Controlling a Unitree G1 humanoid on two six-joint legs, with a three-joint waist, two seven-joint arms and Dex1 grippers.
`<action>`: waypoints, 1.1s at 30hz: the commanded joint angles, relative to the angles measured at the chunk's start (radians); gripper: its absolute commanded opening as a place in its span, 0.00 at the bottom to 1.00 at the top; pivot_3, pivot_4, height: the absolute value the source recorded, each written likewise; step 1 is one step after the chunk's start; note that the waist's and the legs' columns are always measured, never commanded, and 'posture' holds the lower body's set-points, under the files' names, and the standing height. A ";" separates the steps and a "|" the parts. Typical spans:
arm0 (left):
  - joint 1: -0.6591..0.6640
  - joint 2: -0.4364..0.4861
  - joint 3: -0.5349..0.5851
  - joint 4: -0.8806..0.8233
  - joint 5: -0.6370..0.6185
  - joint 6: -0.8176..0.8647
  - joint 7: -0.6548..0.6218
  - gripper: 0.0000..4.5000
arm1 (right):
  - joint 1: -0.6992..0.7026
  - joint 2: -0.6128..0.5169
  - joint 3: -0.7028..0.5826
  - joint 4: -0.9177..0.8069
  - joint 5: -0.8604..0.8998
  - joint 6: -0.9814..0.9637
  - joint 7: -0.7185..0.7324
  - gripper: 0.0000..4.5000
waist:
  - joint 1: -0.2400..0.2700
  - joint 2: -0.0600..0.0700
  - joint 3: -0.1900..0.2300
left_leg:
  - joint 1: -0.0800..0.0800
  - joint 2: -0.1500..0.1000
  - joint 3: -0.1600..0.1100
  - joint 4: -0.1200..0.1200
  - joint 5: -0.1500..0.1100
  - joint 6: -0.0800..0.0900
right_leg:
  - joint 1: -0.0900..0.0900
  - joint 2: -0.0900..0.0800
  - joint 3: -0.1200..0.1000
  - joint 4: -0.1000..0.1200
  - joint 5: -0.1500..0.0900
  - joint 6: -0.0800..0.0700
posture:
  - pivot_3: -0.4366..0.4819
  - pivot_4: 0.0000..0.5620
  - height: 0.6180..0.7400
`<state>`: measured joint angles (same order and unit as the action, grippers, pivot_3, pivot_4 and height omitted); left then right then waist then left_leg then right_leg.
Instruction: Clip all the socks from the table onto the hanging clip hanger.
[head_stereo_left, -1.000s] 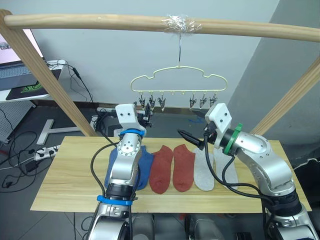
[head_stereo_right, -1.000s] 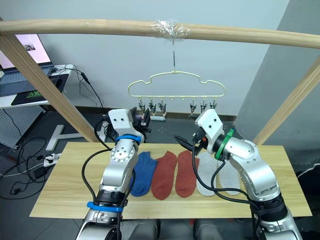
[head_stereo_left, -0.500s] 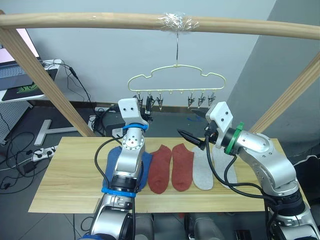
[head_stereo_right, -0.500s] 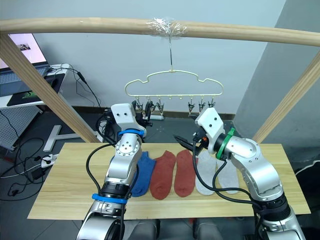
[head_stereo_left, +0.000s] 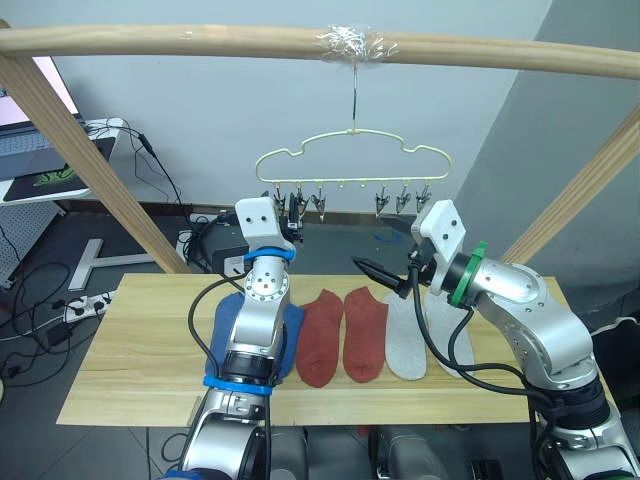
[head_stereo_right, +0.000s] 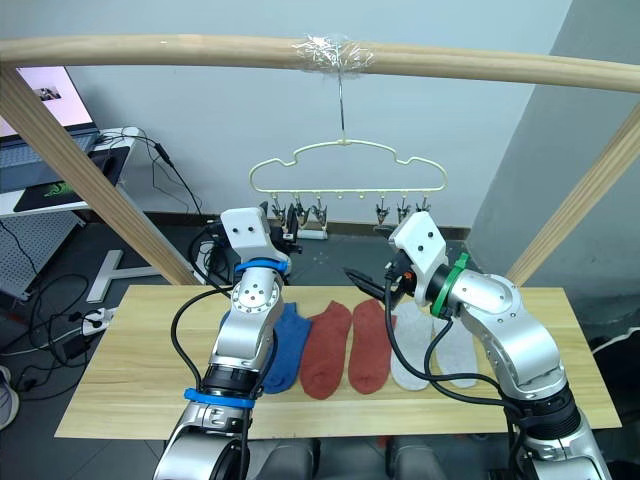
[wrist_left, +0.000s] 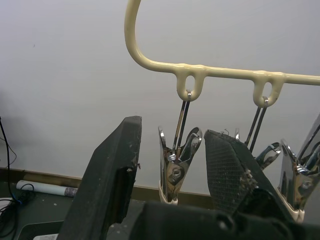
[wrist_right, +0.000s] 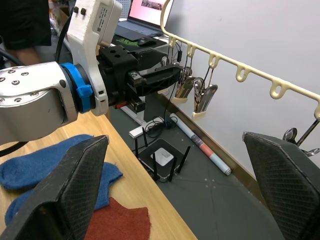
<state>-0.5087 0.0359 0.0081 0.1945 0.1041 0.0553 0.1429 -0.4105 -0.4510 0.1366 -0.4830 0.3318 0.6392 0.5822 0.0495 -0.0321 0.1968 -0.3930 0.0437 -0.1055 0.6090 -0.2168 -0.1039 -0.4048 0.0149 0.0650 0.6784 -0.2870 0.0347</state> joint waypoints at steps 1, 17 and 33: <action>-0.015 -0.001 0.000 -0.022 0.005 -0.021 0.004 0.50 | -0.019 -0.005 -0.026 -0.050 0.008 -0.009 -0.007 1.00 | 0.000 0.000 0.000 | 0.000 0.000 0.000 0.000 0.000 0.000 | 0.000 0.000 0.000 0.000 0.000 0.000 | 0.63 0.35 1.00; -0.024 0.023 0.009 -0.015 -0.019 -0.026 -0.040 0.01 | -0.008 0.015 -0.007 -0.054 0.003 0.009 -0.044 1.00 | 0.000 0.000 0.000 | 0.000 0.000 0.000 0.000 0.000 0.000 | 0.000 0.000 0.000 0.000 0.000 0.000 | 0.64 0.35 1.00; -0.016 0.216 0.081 -0.065 -0.245 0.226 -0.392 0.01 | 0.355 0.103 -0.075 0.317 -0.219 -0.036 -0.346 1.00 | -0.024 0.004 0.015 | 0.001 0.000 -0.001 0.000 0.000 0.000 | 0.000 0.000 0.000 0.002 0.000 0.000 | 0.70 0.41 1.00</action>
<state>-0.5443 0.2452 0.0777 0.1462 -0.1364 0.2629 -0.2496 -0.0498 -0.3484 0.0877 -0.1850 0.1179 0.6449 0.2358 0.0256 -0.0279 0.2118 -0.3922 0.0441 -0.1060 0.6088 -0.2167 -0.1038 -0.4052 0.0150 0.0649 0.6800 -0.2871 0.0346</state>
